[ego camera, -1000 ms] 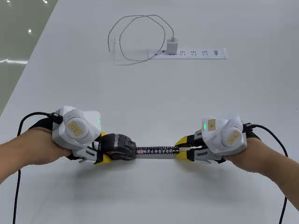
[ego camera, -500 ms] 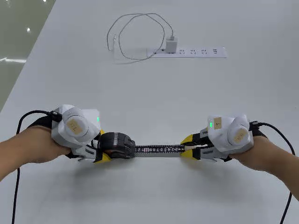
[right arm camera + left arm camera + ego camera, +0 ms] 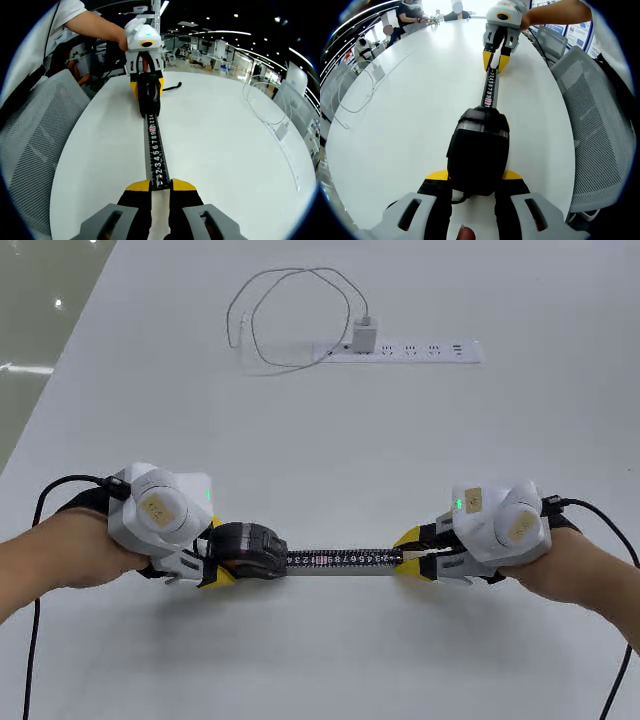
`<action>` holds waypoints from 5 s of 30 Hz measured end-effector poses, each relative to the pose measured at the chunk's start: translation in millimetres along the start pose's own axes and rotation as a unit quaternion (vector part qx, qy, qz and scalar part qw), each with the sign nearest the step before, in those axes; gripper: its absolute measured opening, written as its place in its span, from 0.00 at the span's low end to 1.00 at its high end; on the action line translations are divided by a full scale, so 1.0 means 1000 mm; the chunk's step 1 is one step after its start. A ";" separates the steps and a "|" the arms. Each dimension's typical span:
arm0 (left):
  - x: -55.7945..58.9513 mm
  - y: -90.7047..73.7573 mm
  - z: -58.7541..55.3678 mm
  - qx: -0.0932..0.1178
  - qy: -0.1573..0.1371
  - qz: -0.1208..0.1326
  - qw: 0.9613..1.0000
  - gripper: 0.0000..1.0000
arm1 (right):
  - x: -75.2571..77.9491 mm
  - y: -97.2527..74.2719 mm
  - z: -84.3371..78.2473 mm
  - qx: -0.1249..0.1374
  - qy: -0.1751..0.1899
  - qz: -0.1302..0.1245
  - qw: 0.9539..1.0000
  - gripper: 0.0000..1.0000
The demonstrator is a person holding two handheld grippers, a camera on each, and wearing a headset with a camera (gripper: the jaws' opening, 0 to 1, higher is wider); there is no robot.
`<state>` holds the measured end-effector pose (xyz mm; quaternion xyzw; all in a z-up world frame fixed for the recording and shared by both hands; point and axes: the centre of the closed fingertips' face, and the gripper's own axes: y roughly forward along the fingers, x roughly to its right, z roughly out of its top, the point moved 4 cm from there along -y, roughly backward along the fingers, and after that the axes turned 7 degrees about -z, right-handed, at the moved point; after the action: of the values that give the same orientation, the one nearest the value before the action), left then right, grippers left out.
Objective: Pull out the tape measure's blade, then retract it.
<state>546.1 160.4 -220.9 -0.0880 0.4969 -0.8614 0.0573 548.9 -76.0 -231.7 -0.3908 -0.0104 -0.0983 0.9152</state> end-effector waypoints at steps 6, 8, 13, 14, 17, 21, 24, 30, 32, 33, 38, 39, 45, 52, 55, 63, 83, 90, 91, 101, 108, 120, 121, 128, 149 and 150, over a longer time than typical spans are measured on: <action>0.001 0.000 0.001 -0.001 -0.001 0.001 1.000 0.28 | 0.000 -0.004 -0.003 -0.003 0.000 0.001 1.000 0.08; 0.001 0.000 0.001 -0.001 0.000 0.001 1.000 0.28 | 0.000 -0.005 -0.004 -0.004 0.000 0.000 1.000 0.08; 0.001 -0.001 0.001 -0.001 -0.001 0.001 1.000 0.28 | 0.001 -0.007 -0.007 -0.009 0.000 0.000 1.000 0.08; 0.001 -0.001 0.001 -0.001 -0.001 0.001 1.000 0.28 | 0.001 -0.007 -0.007 -0.010 -0.001 0.000 1.000 0.08; 0.001 -0.001 0.001 -0.001 -0.001 0.001 1.000 0.28 | 0.003 -0.009 -0.009 -0.012 -0.002 -0.001 1.000 0.08; 0.001 -0.001 0.001 -0.001 -0.001 0.001 1.000 0.28 | 0.004 -0.012 -0.012 -0.016 -0.003 -0.002 1.000 0.07; 0.001 -0.001 0.001 -0.001 -0.001 0.002 1.000 0.28 | 0.004 -0.013 -0.015 -0.020 -0.005 -0.003 1.000 0.07; 0.001 0.000 0.001 -0.001 0.000 0.001 1.000 0.28 | 0.005 -0.017 -0.019 -0.025 -0.006 -0.004 1.000 0.07; 0.001 0.000 0.001 -0.001 0.000 0.001 1.000 0.28 | 0.005 -0.018 -0.020 -0.027 -0.005 -0.004 1.000 0.07; 0.000 0.000 0.000 -0.001 0.000 0.001 1.000 0.28 | 0.006 -0.019 -0.021 -0.028 -0.006 -0.004 1.000 0.07; 0.000 0.000 0.000 -0.002 0.000 0.001 1.000 0.28 | 0.006 -0.022 -0.025 -0.032 -0.004 -0.005 0.999 0.07; 0.000 0.000 0.000 -0.002 0.000 0.001 1.000 0.28 | 0.006 -0.023 -0.025 -0.033 -0.004 -0.005 0.999 0.07; 0.000 0.000 0.000 -0.002 0.000 0.002 1.000 0.28 | 0.007 -0.027 -0.030 -0.037 -0.004 -0.007 0.999 0.07; 0.000 0.000 0.001 -0.003 0.001 0.002 1.000 0.28 | 0.007 -0.032 -0.033 -0.042 -0.004 -0.010 0.999 0.07; 0.001 0.000 0.001 -0.003 0.001 0.003 1.000 0.28 | 0.007 -0.034 -0.035 -0.045 -0.003 -0.011 0.999 0.07; 0.001 -0.001 0.002 -0.005 0.001 0.002 1.000 0.28 | 0.009 -0.040 -0.042 -0.052 -0.003 -0.013 0.999 0.07; 0.001 0.000 0.002 -0.006 0.001 0.003 1.000 0.28 | 0.008 -0.052 -0.052 -0.070 0.001 -0.013 0.997 0.07; 0.001 0.000 0.001 -0.006 0.001 0.003 1.000 0.28 | 0.007 -0.058 -0.056 -0.075 0.002 -0.014 0.997 0.07; 0.001 0.000 0.001 -0.006 0.001 0.003 1.000 0.28 | 0.008 -0.058 -0.057 -0.077 0.002 -0.014 0.997 0.07; 0.001 0.000 0.002 -0.009 0.002 0.004 1.000 0.28 | 0.011 -0.065 -0.066 -0.087 0.004 -0.015 0.996 0.07; 0.000 0.000 0.001 -0.011 0.002 0.005 1.000 0.28 | 0.012 -0.068 -0.067 -0.093 0.005 -0.015 0.996 0.07; 0.001 0.001 0.004 -0.004 0.000 0.013 1.000 0.28 | 0.011 -0.067 -0.066 -0.097 0.019 -0.012 0.995 0.08; 0.001 0.001 0.004 -0.002 -0.003 0.013 1.000 0.28 | 0.011 -0.067 -0.066 -0.097 0.021 -0.012 0.995 0.08; 0.000 0.000 0.004 0.000 -0.005 0.012 1.000 0.29 | 0.011 -0.067 -0.065 -0.102 0.023 -0.011 0.994 0.09; 0.001 0.000 0.005 0.000 -0.016 0.018 1.000 0.29 | 0.012 -0.067 -0.066 -0.110 0.013 -0.010 0.994 0.10; 0.001 0.000 0.005 0.000 -0.017 0.018 1.000 0.29 | 0.012 -0.067 -0.066 -0.111 0.012 -0.009 0.994 0.11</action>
<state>545.9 155.8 -218.4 -0.0932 0.4971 -0.8589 0.0811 544.4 -170.7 -229.0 -0.4884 0.0078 -0.1120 0.8654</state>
